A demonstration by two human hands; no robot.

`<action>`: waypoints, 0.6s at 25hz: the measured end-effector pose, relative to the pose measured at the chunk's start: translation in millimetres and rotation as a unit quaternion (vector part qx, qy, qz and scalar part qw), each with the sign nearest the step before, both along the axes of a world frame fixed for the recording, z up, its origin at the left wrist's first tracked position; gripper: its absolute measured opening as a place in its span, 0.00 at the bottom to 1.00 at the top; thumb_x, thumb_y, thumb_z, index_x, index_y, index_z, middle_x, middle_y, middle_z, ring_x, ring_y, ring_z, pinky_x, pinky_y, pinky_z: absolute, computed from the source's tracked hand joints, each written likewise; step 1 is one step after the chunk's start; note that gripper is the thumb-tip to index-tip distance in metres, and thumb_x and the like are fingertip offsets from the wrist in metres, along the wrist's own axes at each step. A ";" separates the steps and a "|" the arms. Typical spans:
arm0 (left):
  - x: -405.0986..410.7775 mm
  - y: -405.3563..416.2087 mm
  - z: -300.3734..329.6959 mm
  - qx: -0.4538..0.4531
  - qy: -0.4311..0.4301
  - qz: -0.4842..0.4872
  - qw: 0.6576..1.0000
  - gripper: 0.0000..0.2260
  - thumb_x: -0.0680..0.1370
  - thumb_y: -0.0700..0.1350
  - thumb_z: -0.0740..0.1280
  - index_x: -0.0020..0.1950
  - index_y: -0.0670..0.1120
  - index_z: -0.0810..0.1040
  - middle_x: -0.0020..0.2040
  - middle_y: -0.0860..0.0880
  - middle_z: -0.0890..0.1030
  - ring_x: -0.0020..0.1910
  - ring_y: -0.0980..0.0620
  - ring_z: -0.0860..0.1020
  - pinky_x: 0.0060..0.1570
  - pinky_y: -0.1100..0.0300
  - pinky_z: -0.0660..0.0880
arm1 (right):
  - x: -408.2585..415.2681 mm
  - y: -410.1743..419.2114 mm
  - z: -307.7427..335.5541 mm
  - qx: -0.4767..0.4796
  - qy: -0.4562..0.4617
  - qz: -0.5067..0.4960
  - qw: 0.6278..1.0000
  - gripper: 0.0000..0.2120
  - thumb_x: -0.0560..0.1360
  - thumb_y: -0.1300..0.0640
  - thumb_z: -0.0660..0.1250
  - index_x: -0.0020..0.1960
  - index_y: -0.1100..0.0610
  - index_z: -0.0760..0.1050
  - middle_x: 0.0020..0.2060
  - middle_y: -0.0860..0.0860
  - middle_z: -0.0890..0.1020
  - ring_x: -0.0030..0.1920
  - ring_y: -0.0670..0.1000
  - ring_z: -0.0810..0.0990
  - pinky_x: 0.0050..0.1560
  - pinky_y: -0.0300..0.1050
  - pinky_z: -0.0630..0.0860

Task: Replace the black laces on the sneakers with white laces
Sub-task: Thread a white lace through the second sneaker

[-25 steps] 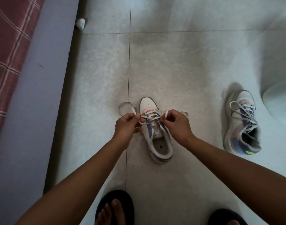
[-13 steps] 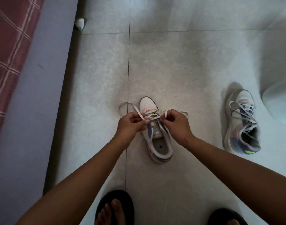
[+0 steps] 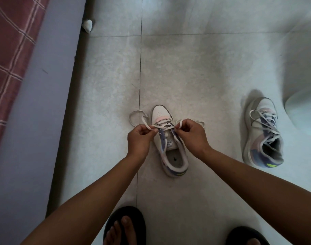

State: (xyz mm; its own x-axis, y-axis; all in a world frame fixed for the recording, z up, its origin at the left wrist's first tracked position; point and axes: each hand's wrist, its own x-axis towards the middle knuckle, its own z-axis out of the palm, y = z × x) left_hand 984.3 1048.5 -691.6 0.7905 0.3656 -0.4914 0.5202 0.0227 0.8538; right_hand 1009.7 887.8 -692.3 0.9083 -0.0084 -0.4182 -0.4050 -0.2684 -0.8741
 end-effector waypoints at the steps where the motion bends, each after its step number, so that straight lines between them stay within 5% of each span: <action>1: -0.3 -0.5 -0.1 0.003 -0.003 0.003 1.000 0.05 0.71 0.37 0.73 0.42 0.47 0.81 0.38 0.52 0.83 0.38 0.62 0.81 0.39 0.71 0.76 | 0.1 0.1 -0.4 -0.002 -0.001 -0.001 1.000 0.12 0.72 0.68 0.69 0.36 0.54 0.74 0.37 0.52 0.81 0.42 0.51 0.81 0.50 0.53 0.80; 5: -1.3 -1.7 -0.3 0.030 -0.008 -0.009 0.999 0.04 0.72 0.38 0.73 0.43 0.46 0.81 0.40 0.49 0.83 0.42 0.56 0.81 0.44 0.66 0.77 | 0.0 0.1 -1.1 -0.012 -0.005 0.002 1.000 0.11 0.72 0.68 0.69 0.36 0.54 0.74 0.38 0.52 0.82 0.44 0.54 0.82 0.50 0.54 0.80; 15: -6.0 0.3 2.8 0.109 -0.033 -0.079 0.990 0.03 0.72 0.40 0.72 0.43 0.47 0.80 0.38 0.54 0.81 0.38 0.60 0.79 0.37 0.73 0.74 | 0.0 0.6 -1.0 0.009 0.011 -0.019 1.000 0.08 0.72 0.68 0.68 0.38 0.58 0.75 0.36 0.51 0.81 0.41 0.50 0.80 0.49 0.51 0.79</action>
